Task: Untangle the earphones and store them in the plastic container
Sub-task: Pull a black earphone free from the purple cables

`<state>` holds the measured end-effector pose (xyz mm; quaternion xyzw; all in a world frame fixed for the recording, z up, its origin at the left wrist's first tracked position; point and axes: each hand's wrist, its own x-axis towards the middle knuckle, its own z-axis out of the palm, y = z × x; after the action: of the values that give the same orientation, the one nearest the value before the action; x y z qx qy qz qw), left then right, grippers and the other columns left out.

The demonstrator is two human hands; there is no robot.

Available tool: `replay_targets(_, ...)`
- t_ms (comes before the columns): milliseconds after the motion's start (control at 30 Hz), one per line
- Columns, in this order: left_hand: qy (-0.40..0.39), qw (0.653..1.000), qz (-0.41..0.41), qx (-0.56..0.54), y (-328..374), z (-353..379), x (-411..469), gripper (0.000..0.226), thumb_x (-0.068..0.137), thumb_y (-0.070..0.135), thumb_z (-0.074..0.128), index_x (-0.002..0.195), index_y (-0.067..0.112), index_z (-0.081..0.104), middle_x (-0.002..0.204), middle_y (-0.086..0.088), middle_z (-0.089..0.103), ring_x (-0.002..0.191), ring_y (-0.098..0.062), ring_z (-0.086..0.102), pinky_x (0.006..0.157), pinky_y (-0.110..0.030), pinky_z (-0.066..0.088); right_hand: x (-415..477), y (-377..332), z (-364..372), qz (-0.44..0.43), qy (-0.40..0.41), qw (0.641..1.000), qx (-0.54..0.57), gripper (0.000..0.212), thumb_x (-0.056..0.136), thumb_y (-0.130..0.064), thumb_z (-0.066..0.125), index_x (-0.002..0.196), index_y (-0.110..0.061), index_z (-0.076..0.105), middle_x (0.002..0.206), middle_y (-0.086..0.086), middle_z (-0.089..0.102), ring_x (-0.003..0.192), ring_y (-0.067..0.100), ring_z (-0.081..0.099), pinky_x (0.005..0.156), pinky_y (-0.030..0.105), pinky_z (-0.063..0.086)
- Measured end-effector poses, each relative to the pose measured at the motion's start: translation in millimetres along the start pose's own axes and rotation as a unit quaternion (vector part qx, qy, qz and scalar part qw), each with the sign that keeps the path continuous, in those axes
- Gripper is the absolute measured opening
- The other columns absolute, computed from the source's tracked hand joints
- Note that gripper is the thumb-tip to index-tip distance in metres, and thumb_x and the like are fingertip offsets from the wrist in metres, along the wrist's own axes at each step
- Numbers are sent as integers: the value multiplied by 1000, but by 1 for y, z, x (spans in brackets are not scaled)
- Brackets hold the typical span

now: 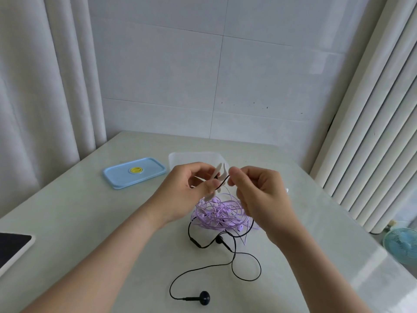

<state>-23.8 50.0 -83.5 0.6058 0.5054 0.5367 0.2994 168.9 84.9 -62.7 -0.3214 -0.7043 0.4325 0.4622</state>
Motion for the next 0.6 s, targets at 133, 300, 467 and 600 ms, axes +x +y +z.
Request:
replay_targets(133, -33, 999, -8, 1, 3, 4, -1, 18, 101, 20, 70, 118, 16, 75, 109, -1, 80, 98, -20, 74, 103, -44, 57, 5, 2, -7, 6, 50, 997, 58, 31, 105, -30, 63, 79, -17, 75, 58, -2, 34, 53, 18, 26, 49, 26, 28)
replay_targets(300, -68, 994, -4, 85, 8, 3, -2, 15, 102, 19, 70, 116, 22, 74, 104, 6, 79, 98, -17, 74, 99, -42, 57, 6, 8, -7, -13, 84, 996, 4, 31, 105, -36, 63, 80, -20, 74, 56, -6, 44, 54, 16, 35, 55, 28, 29)
replay_targets(467, -108, 984, 3, 142, 8, 4, -4, 17, 106, 23, 63, 114, 30, 75, 103, 7, 78, 95, -16, 72, 97, -46, 57, 9, 13, -7, -35, 121, 989, -81, 35, 104, -37, 65, 80, -13, 73, 48, -16, 46, 47, 6, 37, 51, 19, 33)
replay_targets(600, -113, 985, 12, 126, 9, 4, -5, 21, 106, 15, 63, 116, 28, 76, 104, 6, 79, 98, -20, 73, 97, -41, 58, 14, 22, -8, -29, 151, 981, -119, 37, 103, -40, 65, 78, -14, 73, 50, -12, 47, 49, 10, 38, 54, 26, 33)
